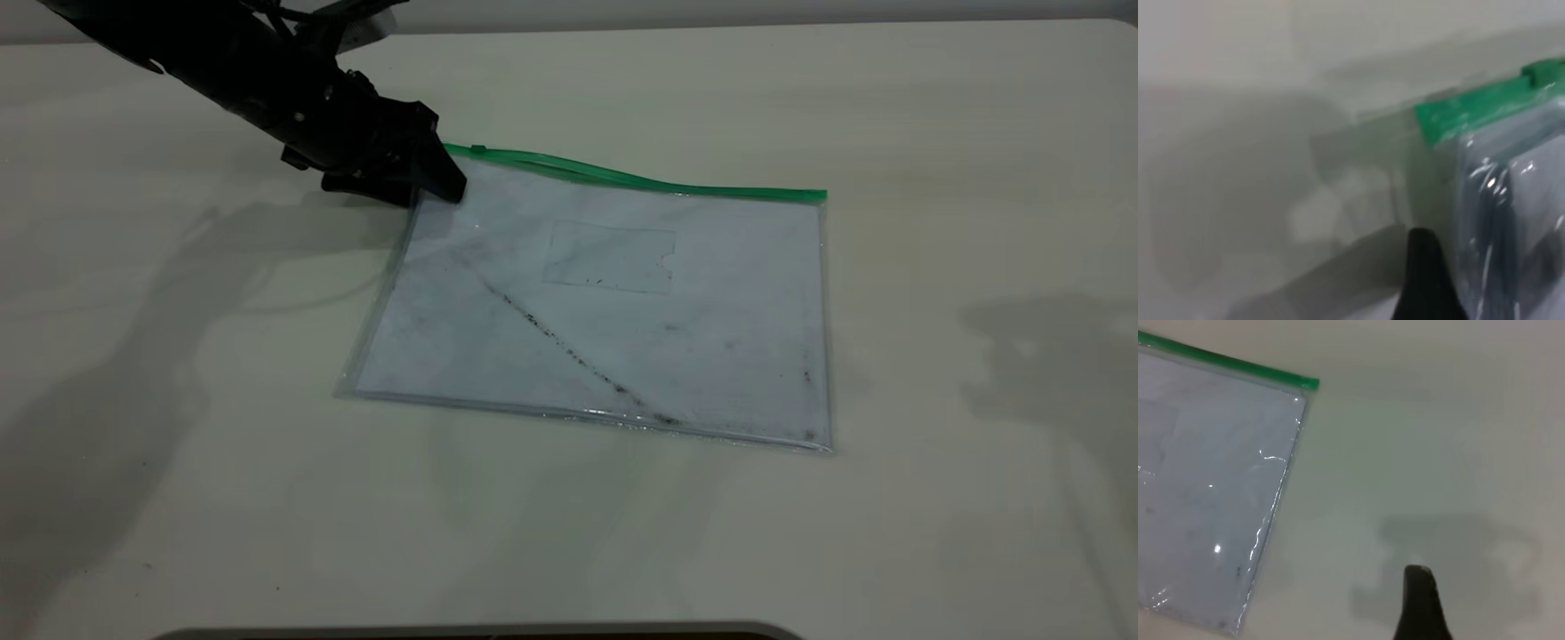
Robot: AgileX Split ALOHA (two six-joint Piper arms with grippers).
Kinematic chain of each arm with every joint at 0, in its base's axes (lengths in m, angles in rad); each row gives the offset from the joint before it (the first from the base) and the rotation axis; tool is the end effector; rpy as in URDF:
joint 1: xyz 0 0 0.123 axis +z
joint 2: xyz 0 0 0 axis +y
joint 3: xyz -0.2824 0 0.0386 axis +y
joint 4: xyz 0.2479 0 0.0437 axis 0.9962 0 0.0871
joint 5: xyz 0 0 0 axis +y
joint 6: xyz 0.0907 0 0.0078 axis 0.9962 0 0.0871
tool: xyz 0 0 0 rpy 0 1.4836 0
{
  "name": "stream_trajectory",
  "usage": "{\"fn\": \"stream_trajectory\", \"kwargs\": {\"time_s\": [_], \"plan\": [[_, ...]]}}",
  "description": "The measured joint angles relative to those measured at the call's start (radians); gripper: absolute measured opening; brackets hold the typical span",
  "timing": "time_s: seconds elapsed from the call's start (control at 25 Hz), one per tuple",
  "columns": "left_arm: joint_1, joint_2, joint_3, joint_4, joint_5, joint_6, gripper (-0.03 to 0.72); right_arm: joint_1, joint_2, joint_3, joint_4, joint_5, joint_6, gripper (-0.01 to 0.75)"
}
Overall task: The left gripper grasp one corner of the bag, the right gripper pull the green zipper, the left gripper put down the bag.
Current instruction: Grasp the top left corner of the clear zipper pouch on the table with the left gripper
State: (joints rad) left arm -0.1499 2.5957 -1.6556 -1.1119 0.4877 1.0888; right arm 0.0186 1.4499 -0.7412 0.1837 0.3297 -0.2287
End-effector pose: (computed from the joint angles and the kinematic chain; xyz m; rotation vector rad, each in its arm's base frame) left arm 0.4703 -0.1098 -0.0108 0.3752 2.5949 -0.6152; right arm 0.2738 0.0105 0.2060 -0.1162 2.5128 0.0598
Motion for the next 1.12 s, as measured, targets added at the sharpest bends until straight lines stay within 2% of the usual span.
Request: {"fn": "stream_trajectory", "kwargs": {"time_s": [0.12,0.24,0.56,0.76,0.92,1.0,1.12], "plan": [[0.0,0.0,0.0,-0.085,0.017,0.086,0.56,0.0,0.0,0.0,0.0,-0.006,0.0,0.578],[0.0,0.0,0.0,-0.149,0.054,0.165,0.504,0.0,0.0,0.0,0.0,-0.009,-0.001,0.578],[0.0,0.0,-0.005,-0.149,0.137,0.217,0.208,0.0,0.0,0.0,0.0,-0.011,-0.001,0.578],[0.0,0.009,-0.005,-0.109,0.153,0.233,0.17,0.0,0.0,0.0,0.0,-0.012,-0.001,0.578],[0.0,0.018,-0.006,-0.105,0.167,0.352,0.142,0.0,0.0,0.0,0.0,-0.016,-0.002,0.578],[0.0,0.018,-0.02,-0.101,0.206,0.42,0.072,0.0,0.0,0.0,0.0,-0.02,-0.017,0.578],[0.0,0.018,-0.068,-0.086,0.29,0.52,0.053,0.0,0.0,0.0,0.0,-0.039,-0.05,0.578]]}}
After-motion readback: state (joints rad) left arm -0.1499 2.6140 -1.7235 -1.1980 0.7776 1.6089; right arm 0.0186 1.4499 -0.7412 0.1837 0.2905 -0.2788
